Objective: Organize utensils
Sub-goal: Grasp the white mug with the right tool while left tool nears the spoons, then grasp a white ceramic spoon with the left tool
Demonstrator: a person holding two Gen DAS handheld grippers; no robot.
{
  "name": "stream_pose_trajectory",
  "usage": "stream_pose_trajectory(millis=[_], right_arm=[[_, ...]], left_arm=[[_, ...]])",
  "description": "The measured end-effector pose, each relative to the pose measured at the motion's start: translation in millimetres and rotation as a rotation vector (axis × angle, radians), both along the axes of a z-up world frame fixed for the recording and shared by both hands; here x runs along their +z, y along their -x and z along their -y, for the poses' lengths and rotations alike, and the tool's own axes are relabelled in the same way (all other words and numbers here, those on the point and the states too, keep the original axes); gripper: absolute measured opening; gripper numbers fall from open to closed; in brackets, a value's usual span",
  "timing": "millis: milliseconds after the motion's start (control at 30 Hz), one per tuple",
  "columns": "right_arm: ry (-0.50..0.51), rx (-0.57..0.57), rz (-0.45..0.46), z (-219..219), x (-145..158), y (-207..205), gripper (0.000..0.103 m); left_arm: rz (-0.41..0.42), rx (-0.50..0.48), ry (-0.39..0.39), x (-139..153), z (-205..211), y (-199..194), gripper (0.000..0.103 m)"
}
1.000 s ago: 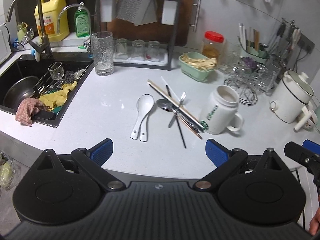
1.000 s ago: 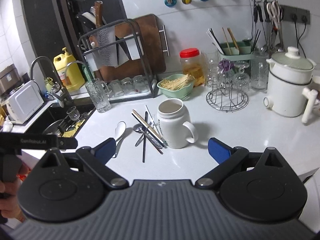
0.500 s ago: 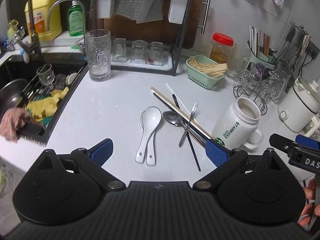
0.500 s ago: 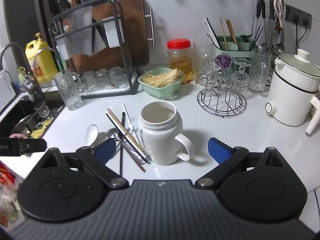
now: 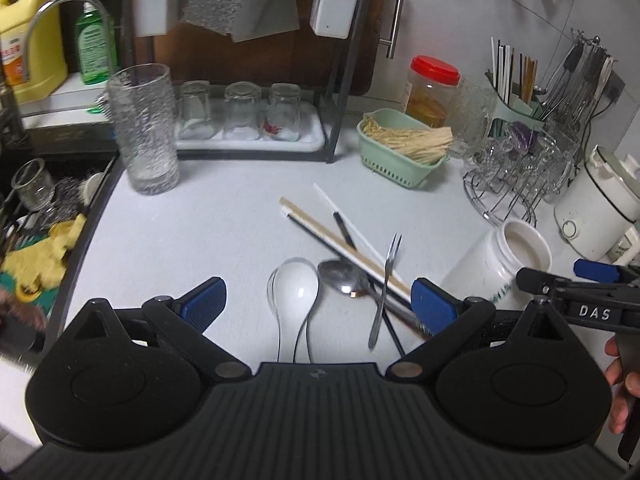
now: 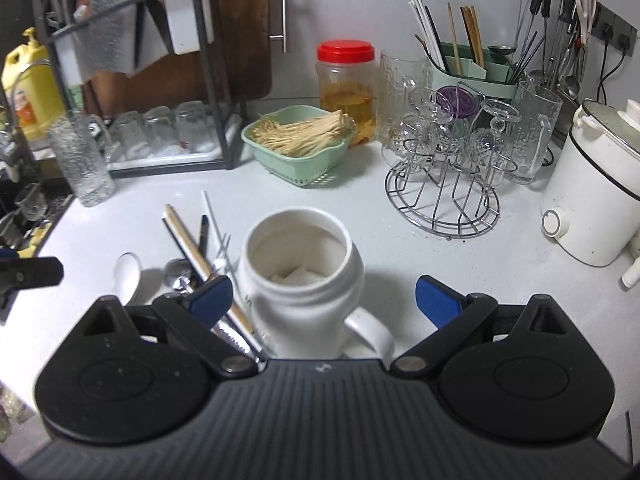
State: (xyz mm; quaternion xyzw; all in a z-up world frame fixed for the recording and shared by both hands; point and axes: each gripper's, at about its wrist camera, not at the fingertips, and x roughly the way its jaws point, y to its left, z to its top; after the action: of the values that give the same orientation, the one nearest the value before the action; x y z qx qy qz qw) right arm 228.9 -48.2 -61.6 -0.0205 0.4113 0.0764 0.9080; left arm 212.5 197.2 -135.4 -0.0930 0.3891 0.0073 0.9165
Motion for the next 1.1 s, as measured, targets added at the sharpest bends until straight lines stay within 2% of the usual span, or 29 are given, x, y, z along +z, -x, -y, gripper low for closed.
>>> stream_pose_trajectory(millis=[367,567,733,833,900,1100], right_arm=[[0.056,-0.014,-0.015,-24,-9,-25,0.1],[0.076,-0.047,-0.032,-30,-22,-31,0.1],[0.089,-0.068,-0.03,-34,-32,-35,0.099],[0.127,-0.048,-0.049,-43,-36,-37,0.092],[0.15,-0.039,-0.055,-48,-38,-36,0.092],[0.146,-0.05,-0.061,-48,-38,-36,0.092]], left_arm=[[-0.002,-0.159,0.032,-24,-24,-48,0.099],[-0.045,-0.245,0.076,-45,-31,-59,0.098],[-0.091,-0.281,0.052,-66,-31,-70,0.09],[-0.116,-0.304,0.041,-79,-29,-75,0.085],[-0.127,-0.314,0.022,-87,-26,-77,0.078],[-0.114,-0.325,-0.055,-98,-17,-79,0.066]])
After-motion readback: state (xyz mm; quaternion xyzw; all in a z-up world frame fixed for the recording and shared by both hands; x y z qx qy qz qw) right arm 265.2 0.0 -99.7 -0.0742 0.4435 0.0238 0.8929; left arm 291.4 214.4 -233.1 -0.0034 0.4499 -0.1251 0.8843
